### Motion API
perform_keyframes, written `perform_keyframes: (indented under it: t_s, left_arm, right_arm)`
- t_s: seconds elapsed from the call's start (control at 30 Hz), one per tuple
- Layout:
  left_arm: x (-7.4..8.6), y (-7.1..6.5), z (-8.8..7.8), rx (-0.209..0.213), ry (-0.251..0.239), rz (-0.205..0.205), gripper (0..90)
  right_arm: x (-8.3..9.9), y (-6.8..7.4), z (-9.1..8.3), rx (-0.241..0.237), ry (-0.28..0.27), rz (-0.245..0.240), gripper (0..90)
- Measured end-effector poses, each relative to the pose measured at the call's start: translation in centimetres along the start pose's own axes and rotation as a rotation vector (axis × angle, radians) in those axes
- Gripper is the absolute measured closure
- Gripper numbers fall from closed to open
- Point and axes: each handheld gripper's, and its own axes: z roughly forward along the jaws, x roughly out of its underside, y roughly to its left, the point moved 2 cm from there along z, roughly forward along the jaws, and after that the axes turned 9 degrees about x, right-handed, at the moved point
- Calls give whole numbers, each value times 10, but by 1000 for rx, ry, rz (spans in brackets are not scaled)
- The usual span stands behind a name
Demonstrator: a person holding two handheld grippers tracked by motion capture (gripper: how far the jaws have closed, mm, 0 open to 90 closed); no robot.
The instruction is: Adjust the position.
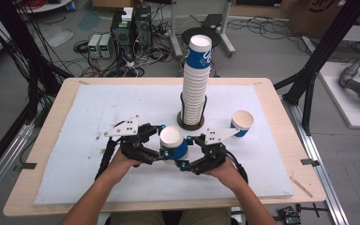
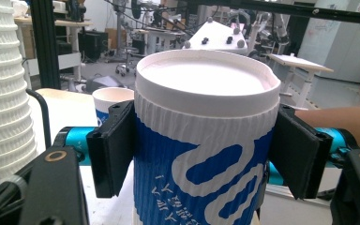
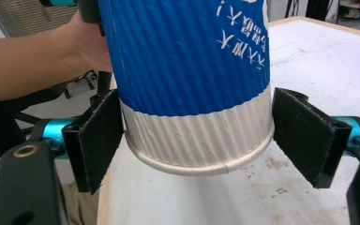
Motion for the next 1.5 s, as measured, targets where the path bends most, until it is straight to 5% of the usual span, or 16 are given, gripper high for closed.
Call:
perform_keyframes:
  t_s: [0.27,0.4,0.5,1.0,1.5]
  left_arm:
    - [1,0,1,-9,7,12,302]
    - [2,0,2,-46,35,24,282]
    - [4,1,4,-82,44,-12,162]
    - [-6,3,-23,-91,108,-37,154]
    - [-26,5,-36,-94,225,-51,154]
  right_arm:
    - [-1,-2,-2,-4,18,-12,274]
    - [0,-3,-2,3,33,-12,282]
    - [0,-3,-2,-2,42,-14,291]
    - [-9,-8,-14,32,81,-63,308]
    - [-25,-17,-19,58,242,-147,308]
